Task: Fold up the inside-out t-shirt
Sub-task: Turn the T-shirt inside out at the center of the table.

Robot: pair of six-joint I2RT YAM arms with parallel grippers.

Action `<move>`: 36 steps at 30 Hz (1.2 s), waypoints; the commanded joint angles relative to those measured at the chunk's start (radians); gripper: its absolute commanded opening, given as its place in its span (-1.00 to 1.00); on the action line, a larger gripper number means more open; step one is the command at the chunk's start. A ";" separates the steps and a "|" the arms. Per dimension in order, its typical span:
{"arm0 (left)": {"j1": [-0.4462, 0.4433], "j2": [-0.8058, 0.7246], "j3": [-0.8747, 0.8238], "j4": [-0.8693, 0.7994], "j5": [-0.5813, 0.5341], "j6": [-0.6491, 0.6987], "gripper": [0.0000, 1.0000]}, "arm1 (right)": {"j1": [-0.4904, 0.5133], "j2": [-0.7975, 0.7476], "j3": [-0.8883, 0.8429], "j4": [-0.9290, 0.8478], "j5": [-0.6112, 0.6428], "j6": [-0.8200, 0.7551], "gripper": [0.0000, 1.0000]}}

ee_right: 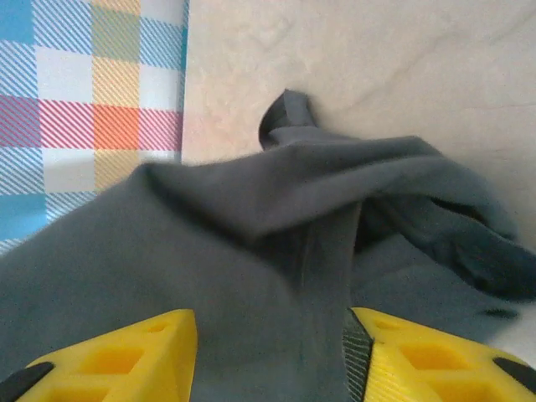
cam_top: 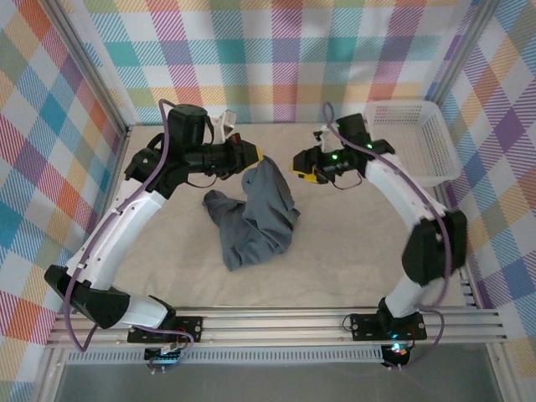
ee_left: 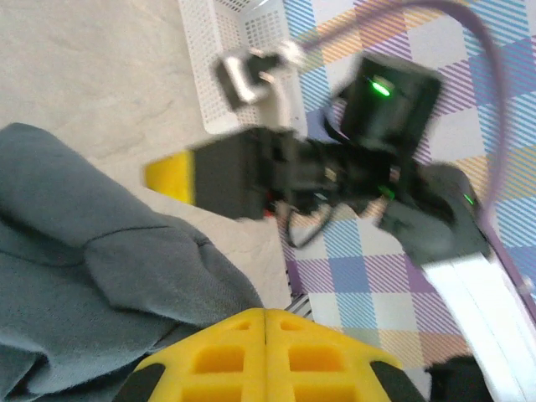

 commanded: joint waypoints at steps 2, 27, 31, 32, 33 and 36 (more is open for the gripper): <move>0.010 -0.014 -0.044 0.011 -0.004 -0.060 -1.00 | 0.068 -0.359 -0.193 0.239 0.190 0.120 -0.03; 0.076 -0.049 0.028 -0.239 -0.218 0.349 -0.18 | 0.251 -0.198 -0.181 0.502 -0.132 -0.004 -1.00; 0.102 -0.075 -0.038 -0.248 0.000 0.472 0.22 | 0.220 -0.200 -0.187 0.498 -0.222 -0.018 -1.00; 0.103 -0.070 -0.053 -0.251 0.045 0.480 0.26 | 0.219 -0.199 -0.183 0.496 -0.231 -0.020 -1.00; 0.103 -0.062 -0.074 -0.243 0.082 0.473 0.29 | 0.220 -0.194 -0.176 0.491 -0.238 -0.020 -1.00; 0.102 -0.042 -0.168 -0.111 0.179 0.402 0.40 | 0.220 -0.182 -0.161 0.484 -0.250 -0.011 -1.00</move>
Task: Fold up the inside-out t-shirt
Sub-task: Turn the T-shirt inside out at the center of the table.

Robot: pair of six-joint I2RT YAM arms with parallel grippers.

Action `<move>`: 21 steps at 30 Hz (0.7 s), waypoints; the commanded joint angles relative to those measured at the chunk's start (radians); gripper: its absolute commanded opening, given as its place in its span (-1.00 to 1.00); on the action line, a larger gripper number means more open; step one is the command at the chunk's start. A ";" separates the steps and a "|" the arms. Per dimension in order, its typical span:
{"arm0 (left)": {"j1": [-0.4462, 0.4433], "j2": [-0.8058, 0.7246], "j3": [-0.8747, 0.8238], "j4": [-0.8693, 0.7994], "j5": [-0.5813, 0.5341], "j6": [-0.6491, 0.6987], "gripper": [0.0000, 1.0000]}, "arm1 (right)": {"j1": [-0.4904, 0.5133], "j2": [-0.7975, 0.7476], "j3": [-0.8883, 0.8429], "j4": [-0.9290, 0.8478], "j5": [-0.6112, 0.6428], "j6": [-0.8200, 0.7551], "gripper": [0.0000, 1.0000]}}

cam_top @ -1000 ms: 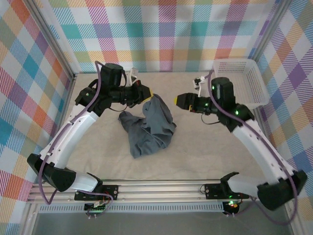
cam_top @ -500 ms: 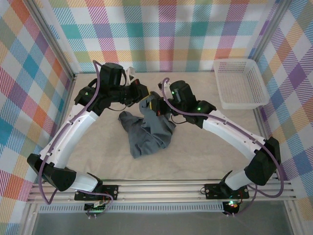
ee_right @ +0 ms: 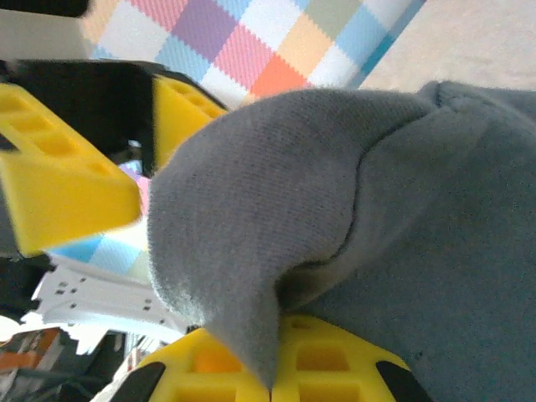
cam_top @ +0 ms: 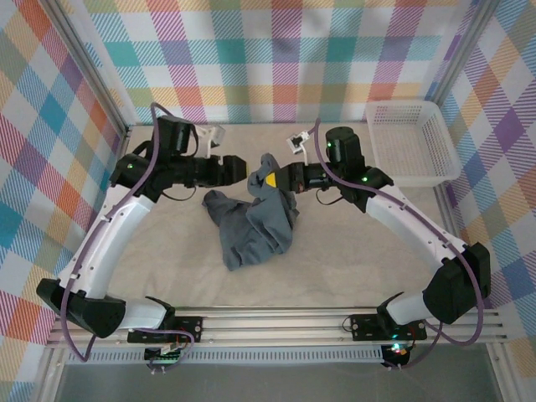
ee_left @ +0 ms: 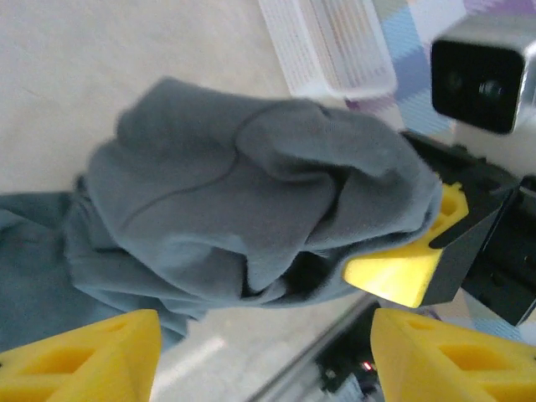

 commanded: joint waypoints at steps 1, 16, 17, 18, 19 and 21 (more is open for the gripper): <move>0.005 0.027 -0.103 0.123 0.150 -0.014 0.42 | 0.005 0.001 0.023 0.050 -0.105 0.014 -1.00; 0.022 -0.037 -0.264 0.860 0.209 -0.556 -1.00 | -0.129 -0.011 -0.275 0.002 0.108 0.016 -0.73; 0.022 -0.041 -0.274 0.906 0.213 -0.597 -1.00 | -0.130 -0.011 -0.304 0.003 0.109 0.007 -0.64; 0.022 -0.046 -0.285 0.949 0.215 -0.633 -1.00 | -0.130 -0.011 -0.328 0.001 0.105 0.004 -0.56; 0.022 -0.048 -0.290 0.965 0.218 -0.648 -1.00 | -0.130 -0.014 -0.339 -0.005 0.098 0.005 -0.49; 0.022 -0.049 -0.288 0.916 0.222 -0.606 -1.00 | -0.126 -0.047 -0.344 -0.025 0.112 -0.004 -0.44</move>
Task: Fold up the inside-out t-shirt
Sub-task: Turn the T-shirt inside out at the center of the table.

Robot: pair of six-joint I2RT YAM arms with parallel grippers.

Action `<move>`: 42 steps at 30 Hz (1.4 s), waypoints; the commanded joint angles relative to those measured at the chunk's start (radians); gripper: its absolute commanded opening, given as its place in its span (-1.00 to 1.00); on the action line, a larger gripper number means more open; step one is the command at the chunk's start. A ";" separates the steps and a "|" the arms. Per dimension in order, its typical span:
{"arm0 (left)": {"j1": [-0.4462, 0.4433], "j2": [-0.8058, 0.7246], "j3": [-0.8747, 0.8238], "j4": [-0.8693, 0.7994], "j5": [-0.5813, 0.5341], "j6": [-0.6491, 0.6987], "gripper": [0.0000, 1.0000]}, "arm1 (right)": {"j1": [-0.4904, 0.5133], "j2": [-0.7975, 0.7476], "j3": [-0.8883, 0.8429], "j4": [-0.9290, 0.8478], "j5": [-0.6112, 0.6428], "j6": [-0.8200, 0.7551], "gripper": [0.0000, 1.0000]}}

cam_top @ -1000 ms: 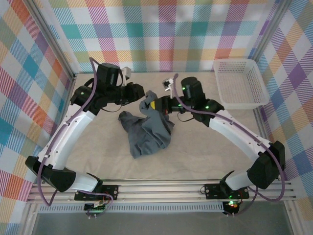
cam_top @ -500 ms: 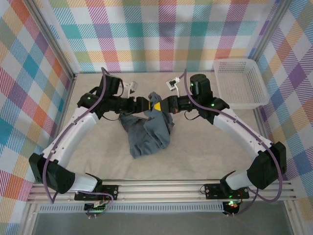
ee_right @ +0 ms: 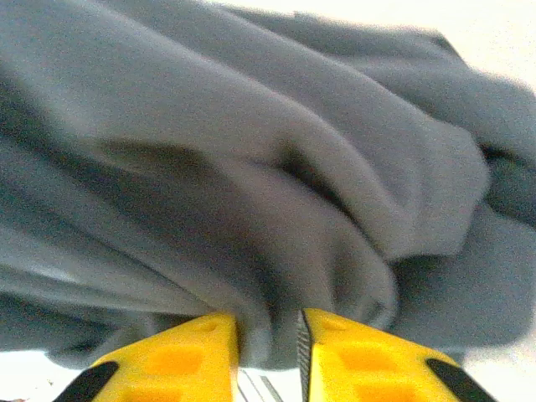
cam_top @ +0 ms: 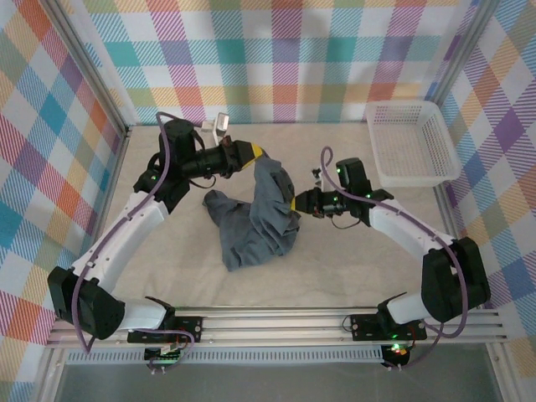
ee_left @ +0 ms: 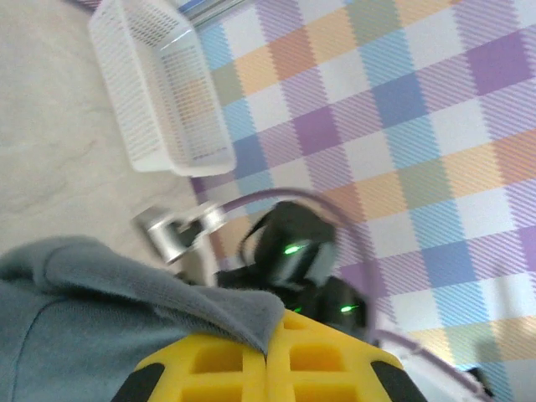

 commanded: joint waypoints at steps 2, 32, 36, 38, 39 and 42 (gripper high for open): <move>0.013 -0.030 -0.009 0.058 0.043 -0.016 -1.00 | 0.015 -0.116 0.008 -0.007 0.081 -0.082 -0.26; 0.097 0.020 0.042 -0.365 -0.176 0.368 -0.64 | 0.146 -0.176 0.141 0.480 -0.151 0.072 -1.00; 0.108 -0.045 0.021 -0.352 -0.150 0.355 -0.16 | 0.141 -0.153 0.133 0.476 -0.138 0.061 -1.00; 0.108 -0.088 0.024 -0.402 -0.156 0.373 -0.03 | 0.138 -0.134 0.133 0.462 -0.143 0.049 -1.00; 0.107 -0.114 0.020 -0.423 -0.161 0.375 0.01 | 0.137 -0.125 0.132 0.463 -0.144 0.048 -1.00; 0.071 -0.197 -0.021 -0.493 -0.232 0.384 0.07 | 0.132 -0.111 0.133 0.457 -0.146 0.036 -1.00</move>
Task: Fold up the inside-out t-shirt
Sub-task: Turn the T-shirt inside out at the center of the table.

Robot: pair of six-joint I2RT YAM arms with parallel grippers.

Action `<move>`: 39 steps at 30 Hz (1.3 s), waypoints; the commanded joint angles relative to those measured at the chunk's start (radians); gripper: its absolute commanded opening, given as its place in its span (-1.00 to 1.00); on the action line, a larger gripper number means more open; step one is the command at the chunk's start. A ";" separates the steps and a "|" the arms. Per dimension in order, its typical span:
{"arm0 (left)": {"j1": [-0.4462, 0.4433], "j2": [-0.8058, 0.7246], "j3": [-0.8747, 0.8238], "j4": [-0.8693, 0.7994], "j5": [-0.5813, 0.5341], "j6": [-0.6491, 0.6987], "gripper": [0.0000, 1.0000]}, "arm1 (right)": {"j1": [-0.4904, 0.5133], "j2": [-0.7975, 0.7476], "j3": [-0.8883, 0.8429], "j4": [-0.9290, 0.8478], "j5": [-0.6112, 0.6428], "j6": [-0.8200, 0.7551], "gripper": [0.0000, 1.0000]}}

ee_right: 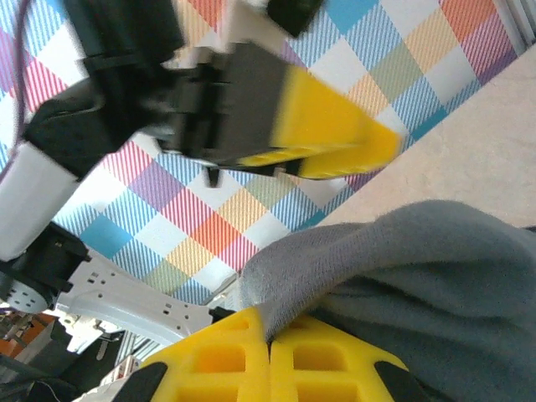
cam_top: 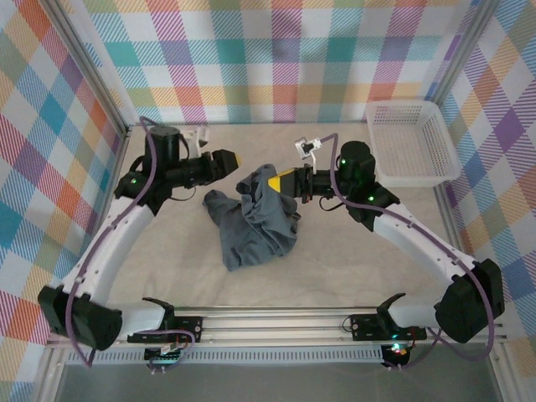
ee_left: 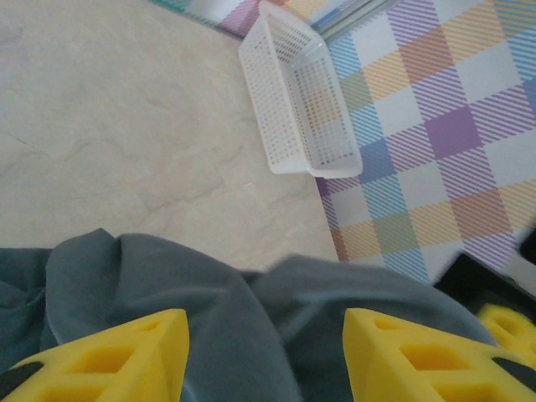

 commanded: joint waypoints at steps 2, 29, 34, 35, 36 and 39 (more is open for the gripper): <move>-0.084 -0.128 -0.028 -0.169 -0.196 0.093 0.13 | -0.008 0.019 0.003 0.046 -0.035 0.007 -1.00; -0.111 -0.070 -0.027 0.101 0.024 -0.173 -1.00 | -0.335 0.072 -0.244 -0.109 -0.099 -0.011 -0.28; -0.111 -0.050 -0.072 0.108 0.062 -0.171 -1.00 | -0.261 -0.058 -0.138 -0.368 0.125 -0.170 0.05; -0.111 -0.042 -0.074 0.119 0.073 -0.176 -1.00 | -0.224 -0.100 -0.147 -0.356 0.208 -0.187 0.08; -0.114 -0.033 -0.072 0.128 0.084 -0.178 -1.00 | -0.164 -0.145 -0.160 -0.324 0.294 -0.234 0.08; -0.126 -0.015 -0.052 0.128 0.087 -0.169 -1.00 | 0.039 -0.217 -0.185 -0.226 0.535 -0.463 0.20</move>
